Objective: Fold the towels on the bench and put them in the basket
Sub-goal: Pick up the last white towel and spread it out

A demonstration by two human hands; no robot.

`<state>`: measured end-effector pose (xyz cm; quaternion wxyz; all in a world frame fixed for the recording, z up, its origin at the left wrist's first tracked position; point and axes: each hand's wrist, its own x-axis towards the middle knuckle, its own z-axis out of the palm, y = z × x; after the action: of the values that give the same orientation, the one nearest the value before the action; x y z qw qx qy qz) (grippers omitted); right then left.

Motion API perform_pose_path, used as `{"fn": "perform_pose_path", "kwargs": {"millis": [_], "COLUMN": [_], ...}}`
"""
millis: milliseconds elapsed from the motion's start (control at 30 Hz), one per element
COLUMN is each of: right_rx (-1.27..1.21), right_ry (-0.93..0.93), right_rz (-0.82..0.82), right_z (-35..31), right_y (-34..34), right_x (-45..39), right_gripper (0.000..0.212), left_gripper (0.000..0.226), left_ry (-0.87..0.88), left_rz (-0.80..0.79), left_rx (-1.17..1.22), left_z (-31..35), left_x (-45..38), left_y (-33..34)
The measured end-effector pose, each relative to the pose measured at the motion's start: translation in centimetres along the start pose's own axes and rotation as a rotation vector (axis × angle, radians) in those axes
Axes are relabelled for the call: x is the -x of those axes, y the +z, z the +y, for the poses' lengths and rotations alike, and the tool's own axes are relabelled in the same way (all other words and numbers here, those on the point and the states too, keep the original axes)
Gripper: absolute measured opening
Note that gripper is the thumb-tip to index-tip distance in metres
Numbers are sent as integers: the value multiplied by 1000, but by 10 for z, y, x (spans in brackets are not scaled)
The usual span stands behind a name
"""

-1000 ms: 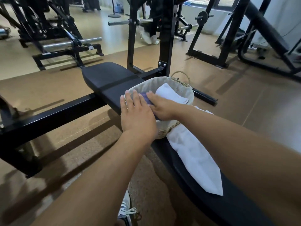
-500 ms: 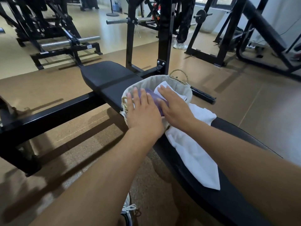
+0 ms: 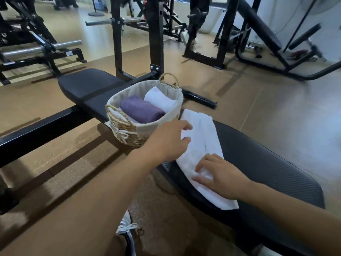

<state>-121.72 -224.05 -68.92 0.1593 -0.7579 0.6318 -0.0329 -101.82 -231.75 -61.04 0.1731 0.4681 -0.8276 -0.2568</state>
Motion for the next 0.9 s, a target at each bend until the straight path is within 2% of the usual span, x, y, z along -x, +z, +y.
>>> {"fn": "perform_pose_path", "kwargs": {"millis": [167,367,433,533,600,700,767,833,900], "right_rx": [-198,-473,-470,-315,-311,-374,-428,-545,-709], "right_ry": [165,382,458,594,614,537,459,424,421], "right_rz": [-29,-59,-41,-58,-115,-150,-159,-58,123], "right_z": [11,33,44,61,65,60,57,57,59], "right_y": [-2,-21,-29,-28,-21,-18,-19,-25,-31], "right_x": [30,58,66,77,80,80,80,82,84], "right_gripper": [27,15,17,42,53,40,30,18,12], "left_gripper": [52,79,72,50,36,21,19,19,18], "left_ry": [35,57,78,61,44,58,40,22,-9], "left_rz": [-355,-520,-493,-444,-401,-304,-245,-215,-202], "left_rx": [-231,-347,-375,-383,-384,-373,-319,-246,-116], "left_z": [7,9,13,20,24,31,34,39,47], "left_x": [1,6,6,4,4,8,12,15,20], "left_y": [41,82,88,87,90,100,105,110,115]}}
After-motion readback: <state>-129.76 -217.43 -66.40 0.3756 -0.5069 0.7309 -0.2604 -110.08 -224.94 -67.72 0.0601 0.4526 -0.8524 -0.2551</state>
